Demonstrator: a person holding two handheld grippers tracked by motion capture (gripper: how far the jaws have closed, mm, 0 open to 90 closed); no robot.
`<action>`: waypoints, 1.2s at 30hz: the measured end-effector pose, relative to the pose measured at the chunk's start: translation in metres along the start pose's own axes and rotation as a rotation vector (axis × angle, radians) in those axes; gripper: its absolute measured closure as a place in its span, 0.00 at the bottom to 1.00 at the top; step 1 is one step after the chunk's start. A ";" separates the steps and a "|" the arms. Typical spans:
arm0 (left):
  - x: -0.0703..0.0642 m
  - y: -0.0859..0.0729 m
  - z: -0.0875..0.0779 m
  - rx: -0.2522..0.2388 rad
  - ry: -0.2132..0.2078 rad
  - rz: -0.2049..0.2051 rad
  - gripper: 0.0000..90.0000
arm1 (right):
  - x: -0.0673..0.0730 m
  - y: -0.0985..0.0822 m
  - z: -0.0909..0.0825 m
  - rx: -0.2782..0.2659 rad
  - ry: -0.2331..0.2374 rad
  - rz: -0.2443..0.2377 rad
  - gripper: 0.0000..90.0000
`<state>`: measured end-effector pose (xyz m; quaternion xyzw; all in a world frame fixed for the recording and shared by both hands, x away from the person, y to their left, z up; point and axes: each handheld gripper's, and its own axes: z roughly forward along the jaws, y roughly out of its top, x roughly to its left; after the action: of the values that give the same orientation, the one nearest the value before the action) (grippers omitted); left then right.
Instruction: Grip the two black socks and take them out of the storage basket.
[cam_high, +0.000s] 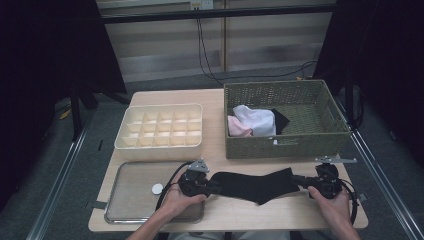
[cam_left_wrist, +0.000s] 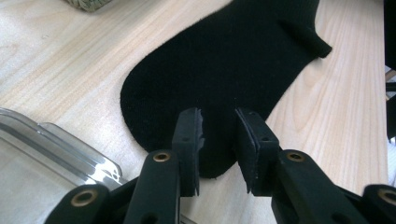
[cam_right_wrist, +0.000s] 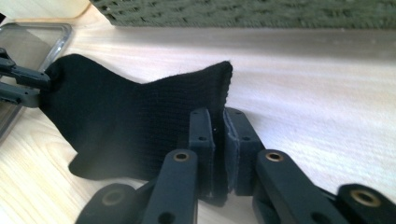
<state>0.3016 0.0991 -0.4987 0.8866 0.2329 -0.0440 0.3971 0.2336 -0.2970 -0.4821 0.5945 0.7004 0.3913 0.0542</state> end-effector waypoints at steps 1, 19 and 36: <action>-0.001 0.001 0.000 0.003 0.013 0.012 0.77 | -0.001 -0.001 0.000 0.007 -0.006 0.005 0.88; 0.011 0.002 -0.009 -0.008 0.026 -0.025 0.72 | 0.015 0.000 0.024 0.084 0.033 -0.055 0.78; 0.001 0.002 -0.014 -0.014 -0.044 -0.058 0.61 | 0.009 0.004 0.012 0.007 0.112 -0.047 0.61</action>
<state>0.3019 0.1082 -0.4880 0.8756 0.2500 -0.0734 0.4068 0.2411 -0.2835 -0.4844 0.5552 0.7174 0.4202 0.0218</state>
